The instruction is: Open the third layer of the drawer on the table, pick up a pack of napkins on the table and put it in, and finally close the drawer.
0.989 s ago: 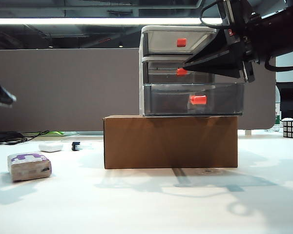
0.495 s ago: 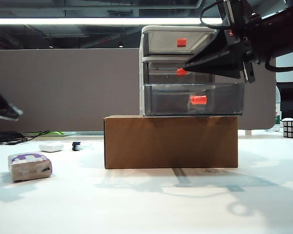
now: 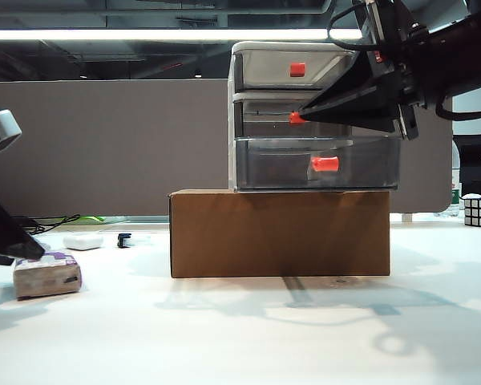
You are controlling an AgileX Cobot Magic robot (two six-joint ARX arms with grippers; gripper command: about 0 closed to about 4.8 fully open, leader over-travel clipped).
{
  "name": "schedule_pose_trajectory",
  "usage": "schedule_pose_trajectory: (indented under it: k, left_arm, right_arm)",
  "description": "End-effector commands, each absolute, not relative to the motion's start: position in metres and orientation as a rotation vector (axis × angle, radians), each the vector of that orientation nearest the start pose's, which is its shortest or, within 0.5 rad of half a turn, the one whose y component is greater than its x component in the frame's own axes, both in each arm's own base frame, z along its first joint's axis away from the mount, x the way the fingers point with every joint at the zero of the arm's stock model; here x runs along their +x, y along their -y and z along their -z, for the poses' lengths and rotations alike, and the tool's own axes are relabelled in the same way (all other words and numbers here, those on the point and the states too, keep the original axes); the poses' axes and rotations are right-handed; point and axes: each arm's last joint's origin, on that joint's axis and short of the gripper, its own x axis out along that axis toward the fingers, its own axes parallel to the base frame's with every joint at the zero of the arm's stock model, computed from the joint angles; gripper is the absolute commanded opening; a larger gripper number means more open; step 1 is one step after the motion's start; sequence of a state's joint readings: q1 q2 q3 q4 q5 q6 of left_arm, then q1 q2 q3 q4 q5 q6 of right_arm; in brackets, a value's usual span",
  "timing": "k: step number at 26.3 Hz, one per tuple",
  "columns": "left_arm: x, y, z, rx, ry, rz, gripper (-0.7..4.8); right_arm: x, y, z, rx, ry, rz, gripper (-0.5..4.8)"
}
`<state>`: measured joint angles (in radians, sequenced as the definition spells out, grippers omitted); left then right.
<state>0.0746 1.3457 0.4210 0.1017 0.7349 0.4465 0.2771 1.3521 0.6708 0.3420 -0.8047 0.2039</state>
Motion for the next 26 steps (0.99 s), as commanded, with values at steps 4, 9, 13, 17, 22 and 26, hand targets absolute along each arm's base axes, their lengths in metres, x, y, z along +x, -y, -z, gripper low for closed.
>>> schedule_pose_trajectory:
  k: [4,9,13,17,22,26]
  left_arm:
    - [0.226,0.003,-0.131,0.148,-0.543,0.83,4.79]
    - [0.23,0.004,-0.136,0.147,-0.554,0.826,4.79]
    - [0.227,0.011,-0.134,0.072,-0.628,0.837,4.79]
    - [0.23,0.03,-0.138,0.122,-0.576,0.901,4.79]
    - [0.239,0.045,-0.141,0.193,-0.567,0.86,4.79]
    - [0.25,0.047,-0.133,0.162,-0.612,0.859,4.79]
  right_arm:
    - [0.256,-0.095,-0.222,0.234,-0.468,-1.041,-0.04]
    - [0.256,-0.095,-0.222,0.225,-0.464,-1.044,-0.04]
    - [0.256,-0.095,-0.221,0.226,-0.467,-1.044,-0.04]
    - [0.256,-0.095,-0.221,0.224,-0.47,-1.044,-0.04]
    - [0.256,-0.095,-0.221,0.223,-0.468,-1.044,-0.04]
    - [0.256,-0.095,-0.221,0.223,-0.468,-1.044,-0.04]
